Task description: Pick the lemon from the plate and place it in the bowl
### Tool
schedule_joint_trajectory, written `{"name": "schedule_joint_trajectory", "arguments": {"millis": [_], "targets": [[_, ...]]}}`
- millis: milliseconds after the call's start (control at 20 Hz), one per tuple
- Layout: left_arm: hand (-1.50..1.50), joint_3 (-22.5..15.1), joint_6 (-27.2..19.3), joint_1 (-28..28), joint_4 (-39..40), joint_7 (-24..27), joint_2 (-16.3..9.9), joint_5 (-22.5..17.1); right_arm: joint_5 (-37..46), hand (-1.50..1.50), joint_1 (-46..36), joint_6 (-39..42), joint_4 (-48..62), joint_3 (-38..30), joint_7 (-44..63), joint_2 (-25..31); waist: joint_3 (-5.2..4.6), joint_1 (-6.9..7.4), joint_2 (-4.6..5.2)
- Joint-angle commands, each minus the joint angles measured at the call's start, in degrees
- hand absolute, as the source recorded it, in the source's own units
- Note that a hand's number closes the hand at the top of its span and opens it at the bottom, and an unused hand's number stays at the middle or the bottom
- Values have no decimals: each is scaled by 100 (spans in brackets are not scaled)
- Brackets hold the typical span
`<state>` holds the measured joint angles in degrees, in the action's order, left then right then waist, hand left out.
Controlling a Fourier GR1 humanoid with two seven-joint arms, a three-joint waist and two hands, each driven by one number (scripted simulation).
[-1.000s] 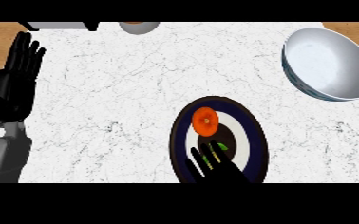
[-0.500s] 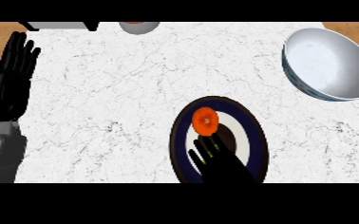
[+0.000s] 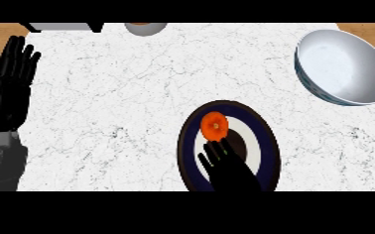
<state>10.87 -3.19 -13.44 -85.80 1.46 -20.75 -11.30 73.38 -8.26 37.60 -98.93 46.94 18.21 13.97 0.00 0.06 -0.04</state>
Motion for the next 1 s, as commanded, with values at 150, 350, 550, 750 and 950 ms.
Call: {"name": "schedule_joint_trajectory", "arguments": {"millis": [150, 350, 550, 750, 950], "targets": [[0, -53, -108, 21, -154, -82, 232, 185, 169, -150, -258, -107, 713, -513, -178, -243, 1, 7, 5], [0, -7, 45, -1, -8, 1, 220, 235, 541, -150, -50, -258, 599, -239, -238, -159, 0, -2, 2], [0, 150, 197, 101, 0, 92, 191, 74, 478, 150, -256, -1244, 1021, -450, -979, 9, 1, 14, 5], [0, -5, 81, -35, -143, -190, 272, 219, 541, 150, -581, -1504, 1407, -624, -1383, -103, 2, 20, 6], [0, 226, -11, 84, -146, -88, 168, 199, -153, 150, 362, -1816, 539, -2120, -1463, 1361, 24, -265, -4]]}}
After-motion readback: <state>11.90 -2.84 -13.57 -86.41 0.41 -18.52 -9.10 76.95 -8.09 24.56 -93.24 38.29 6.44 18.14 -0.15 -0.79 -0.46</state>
